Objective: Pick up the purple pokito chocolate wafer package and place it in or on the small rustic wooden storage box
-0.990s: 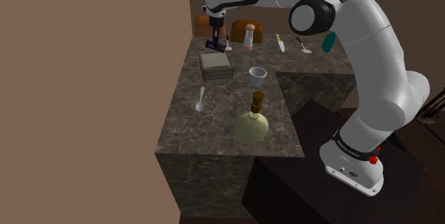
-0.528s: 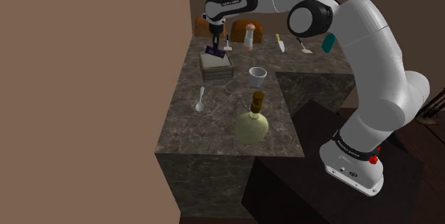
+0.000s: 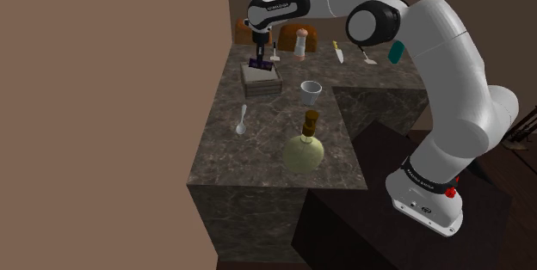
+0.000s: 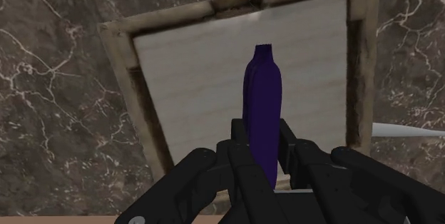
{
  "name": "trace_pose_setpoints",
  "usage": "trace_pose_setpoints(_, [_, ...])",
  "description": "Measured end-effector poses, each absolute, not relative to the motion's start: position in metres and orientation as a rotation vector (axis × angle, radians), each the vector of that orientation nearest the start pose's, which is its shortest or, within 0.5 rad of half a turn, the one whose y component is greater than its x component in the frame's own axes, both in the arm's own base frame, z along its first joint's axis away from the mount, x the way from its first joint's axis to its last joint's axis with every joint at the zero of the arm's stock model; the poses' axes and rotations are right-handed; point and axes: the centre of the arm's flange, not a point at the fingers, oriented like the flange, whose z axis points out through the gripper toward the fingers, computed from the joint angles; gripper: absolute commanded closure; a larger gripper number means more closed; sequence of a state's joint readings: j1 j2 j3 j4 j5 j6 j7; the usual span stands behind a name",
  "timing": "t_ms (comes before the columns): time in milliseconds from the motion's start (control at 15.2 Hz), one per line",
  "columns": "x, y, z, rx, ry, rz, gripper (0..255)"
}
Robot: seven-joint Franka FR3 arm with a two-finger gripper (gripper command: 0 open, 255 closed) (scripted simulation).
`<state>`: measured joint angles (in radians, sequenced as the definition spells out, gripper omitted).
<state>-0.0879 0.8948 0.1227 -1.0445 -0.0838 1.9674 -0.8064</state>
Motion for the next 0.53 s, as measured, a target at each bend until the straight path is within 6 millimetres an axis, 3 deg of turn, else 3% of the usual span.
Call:
trace_pose_setpoints(66, [0.7772, -0.0111, 0.3032, -2.875, -1.258, -0.059, 0])
trace_pose_setpoints(528, [0.7761, -0.0121, 0.3076, -2.875, -1.256, -0.053, 0])
